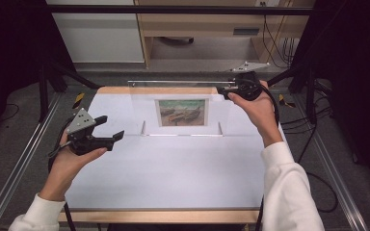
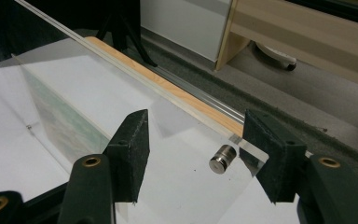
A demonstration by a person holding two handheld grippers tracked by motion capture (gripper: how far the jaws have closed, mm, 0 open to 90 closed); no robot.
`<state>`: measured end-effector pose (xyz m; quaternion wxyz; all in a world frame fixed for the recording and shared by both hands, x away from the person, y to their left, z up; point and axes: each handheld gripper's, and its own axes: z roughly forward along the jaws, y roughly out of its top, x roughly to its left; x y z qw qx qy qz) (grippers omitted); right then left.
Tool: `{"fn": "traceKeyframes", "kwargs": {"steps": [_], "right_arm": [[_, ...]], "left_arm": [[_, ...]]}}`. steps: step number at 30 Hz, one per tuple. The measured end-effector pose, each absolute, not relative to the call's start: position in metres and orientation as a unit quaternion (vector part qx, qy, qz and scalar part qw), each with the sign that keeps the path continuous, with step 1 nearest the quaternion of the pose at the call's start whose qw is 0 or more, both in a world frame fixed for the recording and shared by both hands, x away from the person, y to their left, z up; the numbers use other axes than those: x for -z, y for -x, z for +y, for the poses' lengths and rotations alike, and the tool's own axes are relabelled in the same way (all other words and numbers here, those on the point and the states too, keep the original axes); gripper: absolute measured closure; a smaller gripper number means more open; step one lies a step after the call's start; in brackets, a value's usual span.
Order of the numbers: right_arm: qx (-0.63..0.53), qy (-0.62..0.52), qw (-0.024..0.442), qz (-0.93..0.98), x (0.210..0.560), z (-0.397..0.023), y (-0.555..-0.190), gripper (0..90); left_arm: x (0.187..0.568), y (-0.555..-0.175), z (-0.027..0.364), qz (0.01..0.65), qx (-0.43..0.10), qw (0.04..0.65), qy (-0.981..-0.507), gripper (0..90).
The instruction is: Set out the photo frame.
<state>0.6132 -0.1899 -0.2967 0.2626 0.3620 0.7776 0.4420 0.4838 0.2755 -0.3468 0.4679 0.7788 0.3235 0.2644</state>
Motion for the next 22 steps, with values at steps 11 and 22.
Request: {"fn": "traceKeyframes", "kwargs": {"steps": [11, 22], "right_arm": [[-0.434, -0.369, 0.274, 0.775, 0.301, -0.191, -0.615, 28.4], [-0.427, -0.395, 0.334, 0.742, 0.333, -0.212, -0.551, 10.1]], "left_arm": [[0.360, -0.483, 0.264, 0.325, -0.250, 0.478, -0.777, 17.6], [0.390, -0.480, 0.265, 0.368, -0.271, 0.473, -0.753, 8.8]]}}
